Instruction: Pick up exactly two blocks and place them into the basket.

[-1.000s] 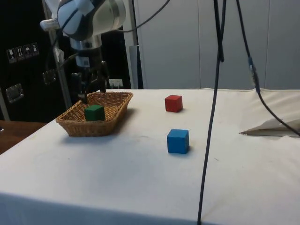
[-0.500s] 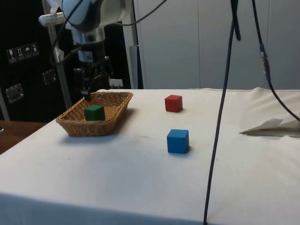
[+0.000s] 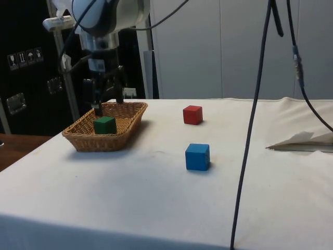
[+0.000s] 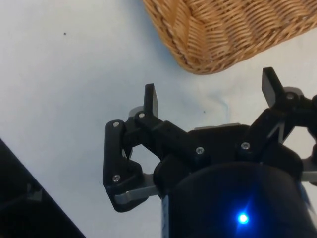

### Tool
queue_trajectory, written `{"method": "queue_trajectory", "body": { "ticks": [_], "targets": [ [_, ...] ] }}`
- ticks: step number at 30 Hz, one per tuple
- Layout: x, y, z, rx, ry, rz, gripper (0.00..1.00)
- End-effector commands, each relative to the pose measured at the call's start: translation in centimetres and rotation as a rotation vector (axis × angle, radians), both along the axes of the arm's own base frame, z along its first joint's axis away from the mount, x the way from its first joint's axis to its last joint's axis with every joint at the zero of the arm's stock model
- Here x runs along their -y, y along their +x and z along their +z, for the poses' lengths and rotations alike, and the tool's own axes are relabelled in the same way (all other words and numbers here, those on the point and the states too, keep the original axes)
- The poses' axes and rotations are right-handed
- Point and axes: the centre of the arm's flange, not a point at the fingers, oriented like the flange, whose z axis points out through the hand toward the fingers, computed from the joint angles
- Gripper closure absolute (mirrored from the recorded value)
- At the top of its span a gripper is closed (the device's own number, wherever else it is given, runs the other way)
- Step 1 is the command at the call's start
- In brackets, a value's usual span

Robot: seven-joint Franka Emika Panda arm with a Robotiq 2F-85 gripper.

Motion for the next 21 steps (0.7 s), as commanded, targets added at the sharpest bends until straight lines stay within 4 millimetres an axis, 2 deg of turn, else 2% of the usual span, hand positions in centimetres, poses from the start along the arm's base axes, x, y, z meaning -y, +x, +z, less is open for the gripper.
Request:
{"method": "queue_trajectory", "body": {
  "ticks": [1, 2, 3, 4, 9, 12, 13, 14, 20, 21],
  "targets": [
    [-0.3, -1.1, 0.0, 0.008, -0.003, 0.000, 0.00],
    [-0.5, -1.2, 0.0, 0.007, -0.001, 0.001, 0.00],
    [-0.3, -0.2, -0.1, -0.001, 0.002, 0.003, 0.00],
    [-0.6, -1.3, -0.1, 0.006, 0.001, 0.001, 0.00],
    [-1.4, -1.9, -0.2, -0.003, 0.010, 0.008, 0.00],
    [-1.6, -2.1, -0.2, -0.007, 0.015, 0.013, 0.00],
    [-1.5, -1.0, -0.2, -0.012, 0.017, 0.010, 0.00],
    [-1.8, -2.3, -0.2, -0.010, 0.018, 0.016, 0.00],
    [-2.4, -2.8, 0.0, -0.017, 0.030, 0.028, 0.00],
    [-2.3, -1.8, 0.0, -0.022, 0.032, 0.028, 0.00]
  ]
}}
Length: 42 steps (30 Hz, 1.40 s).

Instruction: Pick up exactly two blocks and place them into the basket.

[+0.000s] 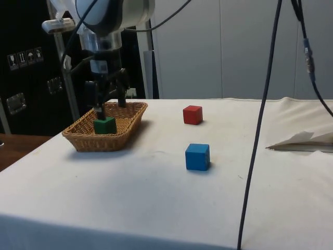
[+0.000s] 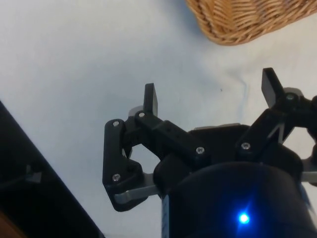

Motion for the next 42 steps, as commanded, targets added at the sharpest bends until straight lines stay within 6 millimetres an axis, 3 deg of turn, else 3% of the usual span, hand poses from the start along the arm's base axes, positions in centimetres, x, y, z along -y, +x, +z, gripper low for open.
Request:
{"method": "queue_trajectory", "body": {
  "ticks": [1, 7, 8, 28, 38, 39, 42],
  "targets": [
    [-0.2, -1.0, 0.0, 0.003, -0.001, 0.004, 0.00],
    [-0.7, -1.6, -0.3, -0.006, 0.024, 0.024, 0.00],
    [-0.6, -1.0, -0.2, -0.017, 0.020, 0.018, 0.00],
    [-0.4, -6.0, -3.1, -0.001, 0.050, 0.053, 0.00],
    [0.4, -8.2, -3.2, -0.014, 0.063, 0.081, 0.00],
    [0.3, -7.6, -3.2, -0.019, 0.066, 0.076, 0.00],
    [0.5, -8.9, -2.9, -0.020, 0.066, 0.096, 0.00]
  ]
}}
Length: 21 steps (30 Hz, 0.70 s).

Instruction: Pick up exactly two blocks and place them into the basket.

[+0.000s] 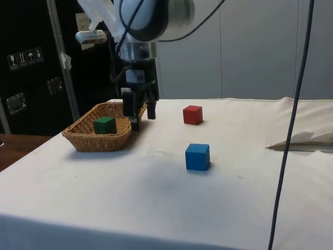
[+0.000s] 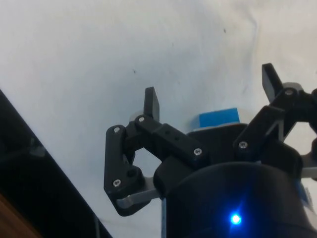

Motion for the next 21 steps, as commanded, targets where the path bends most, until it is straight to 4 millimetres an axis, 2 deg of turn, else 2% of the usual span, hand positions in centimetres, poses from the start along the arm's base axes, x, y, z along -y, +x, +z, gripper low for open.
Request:
{"method": "queue_trajectory", "body": {
  "ticks": [1, 4, 9, 21],
  "targets": [
    [0.1, -0.7, 0.0, 0.003, -0.005, 0.008, 0.00],
    [0.2, -0.7, 0.0, -0.007, 0.000, 0.013, 0.00],
    [0.6, -2.2, -0.3, -0.009, -0.005, 0.045, 0.00],
    [1.3, -4.0, -1.4, -0.014, -0.003, 0.092, 0.00]
  ]
}}
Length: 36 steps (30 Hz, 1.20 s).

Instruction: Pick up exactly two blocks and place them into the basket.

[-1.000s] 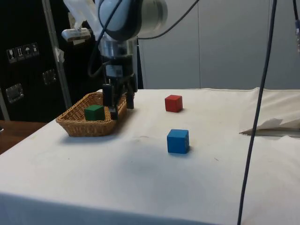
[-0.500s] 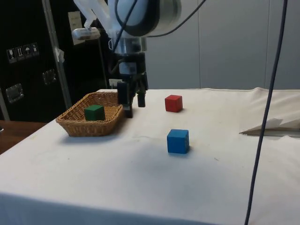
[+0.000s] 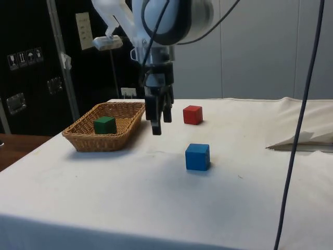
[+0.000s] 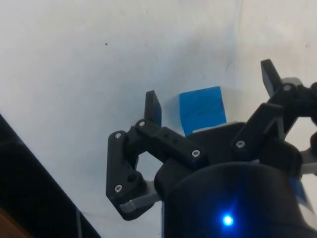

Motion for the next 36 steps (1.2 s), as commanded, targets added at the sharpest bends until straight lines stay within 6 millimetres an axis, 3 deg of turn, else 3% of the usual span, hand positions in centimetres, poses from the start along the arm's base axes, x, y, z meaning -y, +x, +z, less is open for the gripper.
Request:
{"method": "queue_trajectory", "body": {
  "ticks": [1, 25, 36],
  "targets": [
    [0.1, -0.4, 0.0, 0.009, 0.000, 0.006, 0.00],
    [2.5, -6.6, -2.3, 0.055, 0.010, 0.026, 0.00],
    [2.3, -8.8, -2.9, 0.079, 0.019, 0.020, 0.00]
  ]
}}
